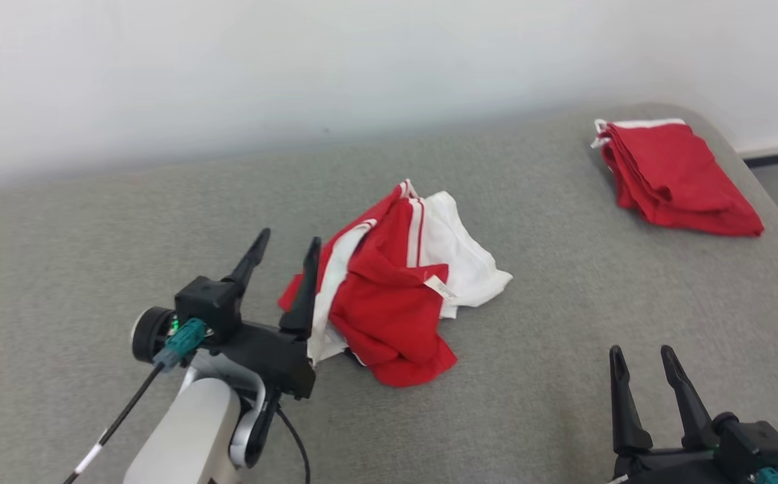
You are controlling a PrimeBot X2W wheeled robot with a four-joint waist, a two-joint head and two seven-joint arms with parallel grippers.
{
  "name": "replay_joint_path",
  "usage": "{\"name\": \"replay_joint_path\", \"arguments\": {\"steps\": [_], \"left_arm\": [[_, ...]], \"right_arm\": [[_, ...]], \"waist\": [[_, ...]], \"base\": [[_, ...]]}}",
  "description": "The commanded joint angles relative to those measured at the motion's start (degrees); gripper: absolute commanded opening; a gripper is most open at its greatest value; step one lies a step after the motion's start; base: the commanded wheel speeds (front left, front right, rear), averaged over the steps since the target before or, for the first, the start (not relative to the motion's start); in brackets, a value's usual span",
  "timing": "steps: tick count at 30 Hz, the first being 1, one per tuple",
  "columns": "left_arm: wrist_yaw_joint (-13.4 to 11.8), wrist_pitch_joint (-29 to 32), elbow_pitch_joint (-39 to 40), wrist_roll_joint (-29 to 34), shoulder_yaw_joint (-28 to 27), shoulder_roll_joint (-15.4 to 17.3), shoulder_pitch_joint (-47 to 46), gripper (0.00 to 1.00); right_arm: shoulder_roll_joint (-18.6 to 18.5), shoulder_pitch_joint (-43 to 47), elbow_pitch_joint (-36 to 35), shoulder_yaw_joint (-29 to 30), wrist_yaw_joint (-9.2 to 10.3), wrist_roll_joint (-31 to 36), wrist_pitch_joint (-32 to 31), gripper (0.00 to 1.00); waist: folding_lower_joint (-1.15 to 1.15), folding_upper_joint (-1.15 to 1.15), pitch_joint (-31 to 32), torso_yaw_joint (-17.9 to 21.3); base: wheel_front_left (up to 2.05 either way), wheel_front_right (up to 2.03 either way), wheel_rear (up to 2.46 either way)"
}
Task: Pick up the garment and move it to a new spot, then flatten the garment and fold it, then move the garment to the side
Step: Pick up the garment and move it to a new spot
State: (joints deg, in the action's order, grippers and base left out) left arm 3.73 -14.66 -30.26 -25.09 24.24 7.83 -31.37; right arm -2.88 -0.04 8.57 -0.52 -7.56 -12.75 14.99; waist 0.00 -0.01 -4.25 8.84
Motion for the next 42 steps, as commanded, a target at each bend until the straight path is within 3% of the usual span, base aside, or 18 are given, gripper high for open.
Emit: {"name": "replay_joint_path", "arguments": {"steps": [1, 11, 23, 31, 42], "left_arm": [[-0.26, -0.40, 0.68, 0.23, -0.35, 0.63, 1.55, 1.00], [-2.15, -0.52, 11.54, 1.41, -5.96, 5.06, 9.32, 1.00], [-3.43, -0.54, 19.08, 1.45, -12.00, 9.11, 22.10, 1.00], [-4.26, -0.55, 21.91, 2.56, -15.41, 8.55, 28.26, 1.00], [-3.26, -0.55, 23.27, 4.04, -18.69, 5.77, 31.98, 1.00]], "right_arm": [[0.00, 0.78, -0.08, 0.15, 0.12, 0.43, 0.25, 1.00], [0.00, 2.39, -1.08, 0.77, 0.12, 0.64, 0.24, 1.00], [0.00, 3.19, -1.10, 0.76, 0.12, 0.95, 0.25, 1.00], [0.00, 3.46, -0.84, 1.21, 0.12, 1.04, 0.24, 1.00], [0.00, 3.85, -0.16, 1.05, 0.12, 0.27, 0.25, 1.00]], "waist": [[0.00, 0.01, 3.10, -3.17], [0.00, 0.01, 5.43, -9.07], [0.00, 0.01, 5.81, -11.21], [0.00, 0.01, 6.10, -11.89], [0.00, 0.01, 6.23, -12.09]], "base": [[0.00, 0.00, 0.00], [0.00, 0.00, 0.00], [0.00, 0.00, 0.00], [0.00, 0.00, 0.00], [0.00, 0.00, 0.00]]}}
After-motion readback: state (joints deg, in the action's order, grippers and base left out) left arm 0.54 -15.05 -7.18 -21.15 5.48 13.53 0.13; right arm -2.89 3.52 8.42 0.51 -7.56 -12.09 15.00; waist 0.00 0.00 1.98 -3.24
